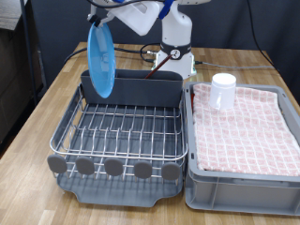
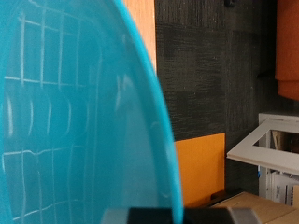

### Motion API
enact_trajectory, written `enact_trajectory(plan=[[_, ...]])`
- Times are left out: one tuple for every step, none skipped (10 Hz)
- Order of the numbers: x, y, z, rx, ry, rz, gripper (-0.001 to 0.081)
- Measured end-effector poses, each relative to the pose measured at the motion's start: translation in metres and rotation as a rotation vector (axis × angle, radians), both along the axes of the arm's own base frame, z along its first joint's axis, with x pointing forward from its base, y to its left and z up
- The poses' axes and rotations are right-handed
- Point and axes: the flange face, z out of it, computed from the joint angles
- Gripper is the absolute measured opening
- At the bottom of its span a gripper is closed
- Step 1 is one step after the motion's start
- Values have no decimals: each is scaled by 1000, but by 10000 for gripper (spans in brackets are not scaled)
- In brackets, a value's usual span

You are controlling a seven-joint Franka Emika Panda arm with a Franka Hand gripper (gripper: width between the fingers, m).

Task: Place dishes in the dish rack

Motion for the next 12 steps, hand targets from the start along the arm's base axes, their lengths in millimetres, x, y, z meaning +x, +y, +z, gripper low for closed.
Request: enact_trajectory(plan=[[2,-4,-3,-12,9,27,18],[4,-9,-7,-26,14,51,18],[6,-12,-11,-41,21,76,18],[8,-15,-16,-53,36,100,18],[9,-18,-23,-62,55,121,18],[10,-21,-31,-72,66,140,18],[10,-23,-39,-80,74,159,18],[9,-25,-47,-87,80,180,18],[8,-26,-54,-88,86,197,18],[6,-26,-62,-89,93,215,18],[4,-26,-70,-91,100,235,18],[1,-26,-76,-93,105,254,18]])
